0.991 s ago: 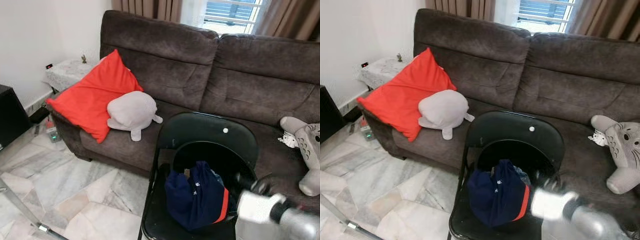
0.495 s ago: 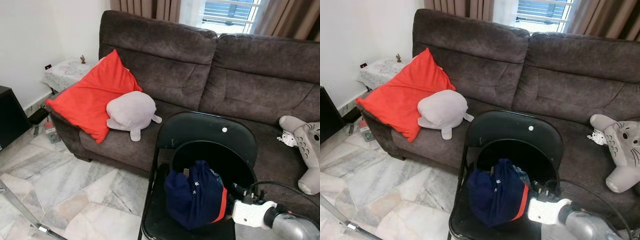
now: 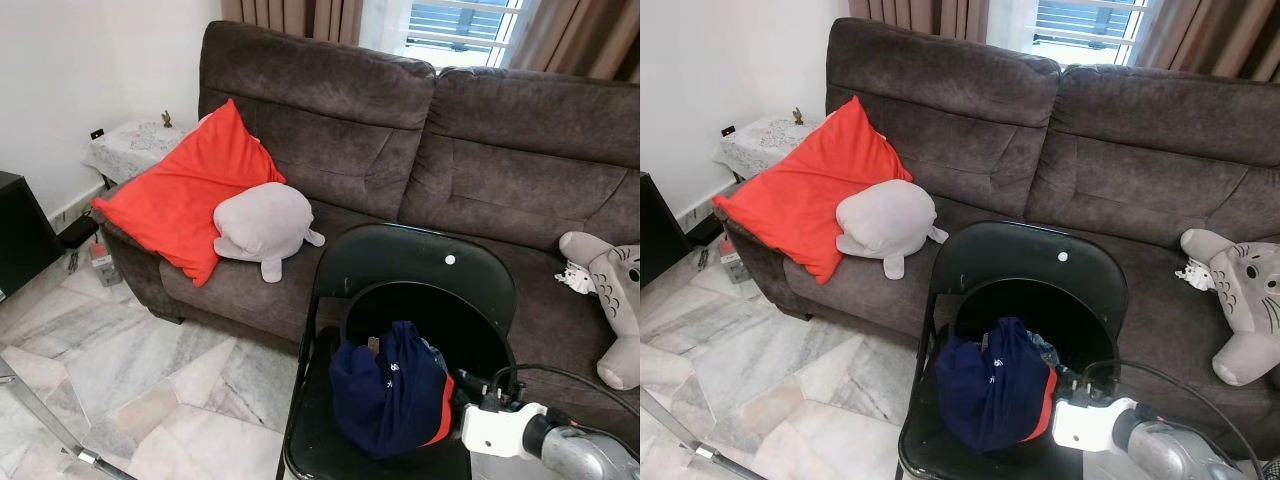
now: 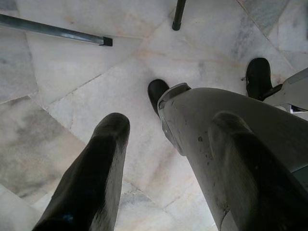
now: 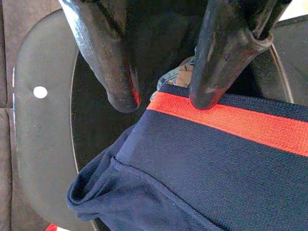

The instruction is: Hang hanger

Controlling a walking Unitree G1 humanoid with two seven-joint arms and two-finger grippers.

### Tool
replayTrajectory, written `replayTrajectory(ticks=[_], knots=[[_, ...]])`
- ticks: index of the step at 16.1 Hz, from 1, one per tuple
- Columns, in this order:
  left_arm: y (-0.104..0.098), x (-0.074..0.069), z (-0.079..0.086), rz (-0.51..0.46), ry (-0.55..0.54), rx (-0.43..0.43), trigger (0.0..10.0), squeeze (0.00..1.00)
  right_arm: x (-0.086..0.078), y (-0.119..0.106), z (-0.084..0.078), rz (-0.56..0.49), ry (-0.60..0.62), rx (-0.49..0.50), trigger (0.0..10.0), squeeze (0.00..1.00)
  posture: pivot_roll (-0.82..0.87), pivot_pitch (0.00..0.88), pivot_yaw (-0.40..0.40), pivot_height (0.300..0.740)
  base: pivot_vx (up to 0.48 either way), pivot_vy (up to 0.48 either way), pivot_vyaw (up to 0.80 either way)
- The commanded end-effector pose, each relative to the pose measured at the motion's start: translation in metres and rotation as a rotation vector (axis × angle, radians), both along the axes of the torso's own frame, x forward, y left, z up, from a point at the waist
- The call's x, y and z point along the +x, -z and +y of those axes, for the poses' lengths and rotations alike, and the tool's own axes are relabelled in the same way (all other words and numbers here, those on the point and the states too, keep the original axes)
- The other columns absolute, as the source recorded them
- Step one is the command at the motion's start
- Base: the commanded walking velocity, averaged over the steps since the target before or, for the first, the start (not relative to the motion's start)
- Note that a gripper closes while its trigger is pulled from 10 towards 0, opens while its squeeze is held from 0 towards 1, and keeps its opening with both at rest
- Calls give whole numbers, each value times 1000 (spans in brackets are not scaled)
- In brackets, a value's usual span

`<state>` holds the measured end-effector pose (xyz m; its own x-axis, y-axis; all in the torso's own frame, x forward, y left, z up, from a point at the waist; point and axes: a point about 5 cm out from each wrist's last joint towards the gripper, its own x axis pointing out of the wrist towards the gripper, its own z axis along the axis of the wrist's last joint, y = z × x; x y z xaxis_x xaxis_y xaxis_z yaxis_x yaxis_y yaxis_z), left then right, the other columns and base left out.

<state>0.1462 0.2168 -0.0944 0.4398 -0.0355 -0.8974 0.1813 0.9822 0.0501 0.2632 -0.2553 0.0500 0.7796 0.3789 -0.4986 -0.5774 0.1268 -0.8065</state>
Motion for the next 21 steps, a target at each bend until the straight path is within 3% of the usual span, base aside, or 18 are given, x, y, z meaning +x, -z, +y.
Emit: replayTrajectory(ticks=[1, 5, 8, 15, 18, 21], knots=[[2, -5, 2, 26, 15, 6, 10000, 0, 2, -5, -4, -13, -2, -9, 10000, 0, -67, 0, -25, 740, 0, 0, 0], [1, -4, 2, 26, 19, 6, 10000, 0, 9, -16, -27, -107, 122, -75, 10000, 0, -73, 0, -23, 740, 0, 0, 0], [1, -4, 2, 25, 21, 8, 10000, 0, 12, -17, -31, -104, 157, -67, 10000, 0, -72, 0, -21, 740, 0, 0, 0], [1, -4, 3, 23, 15, 12, 10000, 0, 17, -6, -27, -17, 142, -97, 10000, 0, -53, 5, -20, 740, 0, 0, 0], [1, -4, 3, 21, 11, 13, 10000, 0, 20, -5, -22, 11, 132, -68, 10000, 0, -46, 9, -19, 740, 0, 0, 0], [1, -4, 3, 19, 7, 16, 10000, 0, 27, -12, -9, -42, 82, 6, 10000, 0, -44, 10, -20, 740, 0, 0, 0]])
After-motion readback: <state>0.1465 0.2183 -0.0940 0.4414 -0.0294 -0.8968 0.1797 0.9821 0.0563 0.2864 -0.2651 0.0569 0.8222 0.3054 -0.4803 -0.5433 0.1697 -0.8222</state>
